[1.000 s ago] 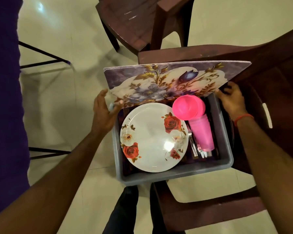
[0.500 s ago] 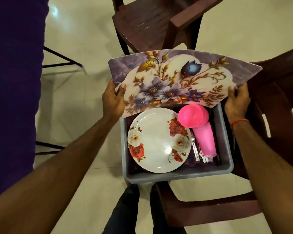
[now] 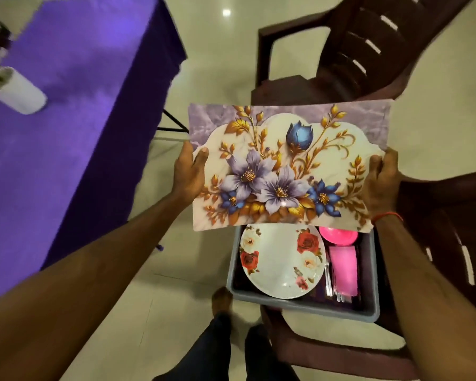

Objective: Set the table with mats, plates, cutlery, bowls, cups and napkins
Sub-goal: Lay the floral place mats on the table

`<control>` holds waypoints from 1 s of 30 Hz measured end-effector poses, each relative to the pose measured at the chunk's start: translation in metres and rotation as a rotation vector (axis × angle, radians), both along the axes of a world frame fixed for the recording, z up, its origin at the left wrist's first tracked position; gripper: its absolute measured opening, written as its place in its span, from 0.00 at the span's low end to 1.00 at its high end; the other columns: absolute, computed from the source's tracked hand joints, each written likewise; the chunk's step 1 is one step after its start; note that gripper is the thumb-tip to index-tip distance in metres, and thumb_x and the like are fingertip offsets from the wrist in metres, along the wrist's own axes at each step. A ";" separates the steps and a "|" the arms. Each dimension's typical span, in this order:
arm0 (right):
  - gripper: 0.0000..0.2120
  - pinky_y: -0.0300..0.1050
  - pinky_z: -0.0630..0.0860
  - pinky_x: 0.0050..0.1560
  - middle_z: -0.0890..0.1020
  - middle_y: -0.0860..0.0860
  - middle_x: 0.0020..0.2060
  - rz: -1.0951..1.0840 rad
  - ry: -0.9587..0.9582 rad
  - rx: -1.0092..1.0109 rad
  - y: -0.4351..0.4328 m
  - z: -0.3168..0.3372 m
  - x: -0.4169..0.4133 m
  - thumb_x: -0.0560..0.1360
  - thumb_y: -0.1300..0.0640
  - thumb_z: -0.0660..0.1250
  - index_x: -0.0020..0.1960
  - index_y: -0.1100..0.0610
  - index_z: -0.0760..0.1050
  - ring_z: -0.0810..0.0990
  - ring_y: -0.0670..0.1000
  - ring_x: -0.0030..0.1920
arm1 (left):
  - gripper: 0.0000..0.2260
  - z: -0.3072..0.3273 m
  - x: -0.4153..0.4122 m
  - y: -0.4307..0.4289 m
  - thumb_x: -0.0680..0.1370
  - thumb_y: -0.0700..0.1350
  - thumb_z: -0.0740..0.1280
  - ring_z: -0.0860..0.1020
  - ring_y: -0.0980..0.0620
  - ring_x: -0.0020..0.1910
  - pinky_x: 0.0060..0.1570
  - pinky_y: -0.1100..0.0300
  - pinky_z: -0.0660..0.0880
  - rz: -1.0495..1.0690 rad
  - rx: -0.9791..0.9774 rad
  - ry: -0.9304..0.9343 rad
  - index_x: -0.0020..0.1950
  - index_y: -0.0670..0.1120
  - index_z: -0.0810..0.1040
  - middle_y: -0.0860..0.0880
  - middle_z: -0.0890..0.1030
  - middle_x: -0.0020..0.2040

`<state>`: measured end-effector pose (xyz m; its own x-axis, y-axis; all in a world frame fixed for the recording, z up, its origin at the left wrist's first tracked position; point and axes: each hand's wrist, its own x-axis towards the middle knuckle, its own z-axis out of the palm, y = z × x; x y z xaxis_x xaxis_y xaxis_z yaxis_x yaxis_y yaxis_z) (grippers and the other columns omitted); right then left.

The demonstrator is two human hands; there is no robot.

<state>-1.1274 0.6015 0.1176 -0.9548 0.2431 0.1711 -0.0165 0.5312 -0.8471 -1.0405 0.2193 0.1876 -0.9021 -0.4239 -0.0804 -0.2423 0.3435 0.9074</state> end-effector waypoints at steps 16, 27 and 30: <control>0.15 0.41 0.67 0.50 0.78 0.54 0.53 0.492 -0.194 0.063 -0.210 0.119 0.046 0.83 0.54 0.62 0.66 0.61 0.71 0.74 0.51 0.52 | 0.09 0.050 0.155 -0.152 0.79 0.42 0.68 0.77 0.56 0.42 0.40 0.58 0.71 0.470 0.119 -0.084 0.57 0.45 0.72 0.50 0.78 0.49; 0.15 0.53 0.76 0.55 0.81 0.61 0.55 0.659 -0.142 0.214 -0.357 0.168 0.068 0.82 0.51 0.63 0.62 0.60 0.74 0.79 0.62 0.56 | 0.12 0.051 0.251 -0.290 0.71 0.55 0.70 0.77 0.47 0.45 0.47 0.50 0.73 0.546 0.304 -0.056 0.47 0.50 0.74 0.47 0.79 0.44; 0.15 0.55 0.77 0.54 0.82 0.59 0.53 0.714 -0.149 0.243 -0.407 0.167 0.074 0.81 0.49 0.64 0.61 0.59 0.74 0.80 0.61 0.54 | 0.20 0.027 0.275 -0.331 0.68 0.61 0.70 0.80 0.42 0.48 0.51 0.44 0.77 0.558 0.342 -0.080 0.51 0.49 0.74 0.43 0.82 0.48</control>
<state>-1.0534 0.1944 0.2844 -0.8833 -0.4687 -0.0023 -0.3199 0.6064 -0.7280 -0.7658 -0.1116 0.2143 -0.5403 -0.7647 -0.3512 -0.3716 -0.1576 0.9149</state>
